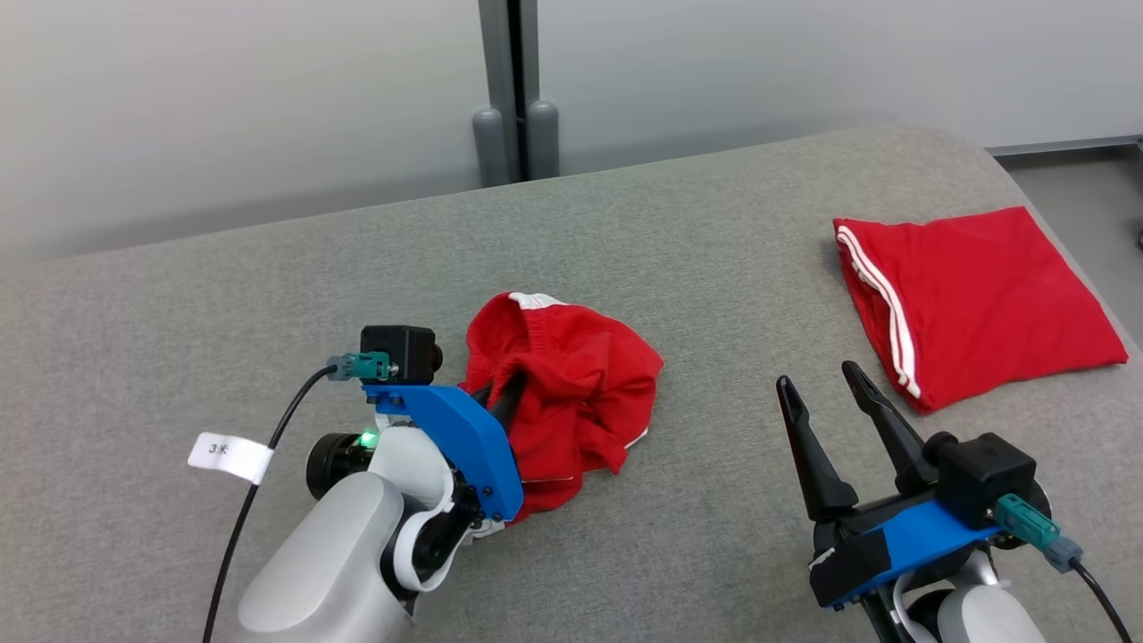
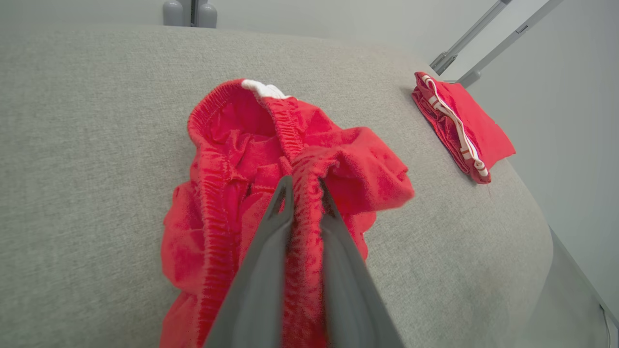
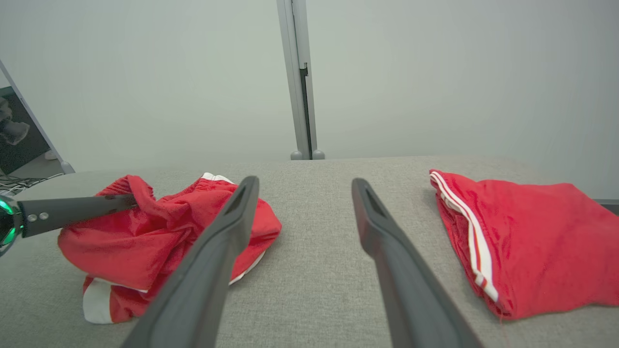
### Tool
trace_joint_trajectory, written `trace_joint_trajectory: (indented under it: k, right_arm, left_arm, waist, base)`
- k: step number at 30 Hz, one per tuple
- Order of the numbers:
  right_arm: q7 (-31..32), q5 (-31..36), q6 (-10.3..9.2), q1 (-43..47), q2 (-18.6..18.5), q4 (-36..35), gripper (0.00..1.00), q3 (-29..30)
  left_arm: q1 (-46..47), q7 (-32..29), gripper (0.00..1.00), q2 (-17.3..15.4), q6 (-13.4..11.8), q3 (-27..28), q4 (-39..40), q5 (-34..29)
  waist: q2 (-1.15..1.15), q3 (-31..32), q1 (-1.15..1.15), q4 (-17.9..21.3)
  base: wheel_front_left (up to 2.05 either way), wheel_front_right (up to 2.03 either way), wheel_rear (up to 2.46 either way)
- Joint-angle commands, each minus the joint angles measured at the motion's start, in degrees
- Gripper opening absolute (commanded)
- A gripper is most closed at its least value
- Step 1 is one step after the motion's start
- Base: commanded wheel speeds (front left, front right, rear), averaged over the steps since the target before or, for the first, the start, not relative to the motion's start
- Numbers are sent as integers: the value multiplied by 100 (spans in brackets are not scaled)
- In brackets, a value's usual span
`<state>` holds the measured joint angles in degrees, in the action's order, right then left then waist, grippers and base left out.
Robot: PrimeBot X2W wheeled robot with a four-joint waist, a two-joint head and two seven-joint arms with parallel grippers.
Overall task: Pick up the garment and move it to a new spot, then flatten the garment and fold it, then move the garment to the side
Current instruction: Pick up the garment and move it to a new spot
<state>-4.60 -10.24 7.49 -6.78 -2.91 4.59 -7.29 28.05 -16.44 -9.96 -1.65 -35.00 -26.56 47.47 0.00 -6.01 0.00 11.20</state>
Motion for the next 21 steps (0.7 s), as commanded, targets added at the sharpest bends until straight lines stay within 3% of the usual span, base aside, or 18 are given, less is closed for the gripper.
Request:
trace_joint_trajectory:
  k: [1,7,13,21]
  right_arm:
    - [0,-31,1,44,1,4,100,19]
    - [18,-25,1,104,1,-53,100,157]
    - [35,1,1,277,2,-130,100,364]
    - [79,-69,1,499,0,-186,100,561]
  left_arm:
    - [-63,90,100,8,32,37,-14,25]
    - [-371,792,100,-239,198,221,398,-50]
    - [-1041,1660,100,-615,40,583,1046,-157]
    - [-1881,2804,100,-970,80,984,1500,-282]
  waist:
    - [0,17,0,-81]
    - [0,125,0,-284]
    - [0,247,0,-534]
    - [0,444,0,-781]
  base:
    - [0,0,0]
    - [0,0,0]
    - [0,0,0]
    - [0,0,0]
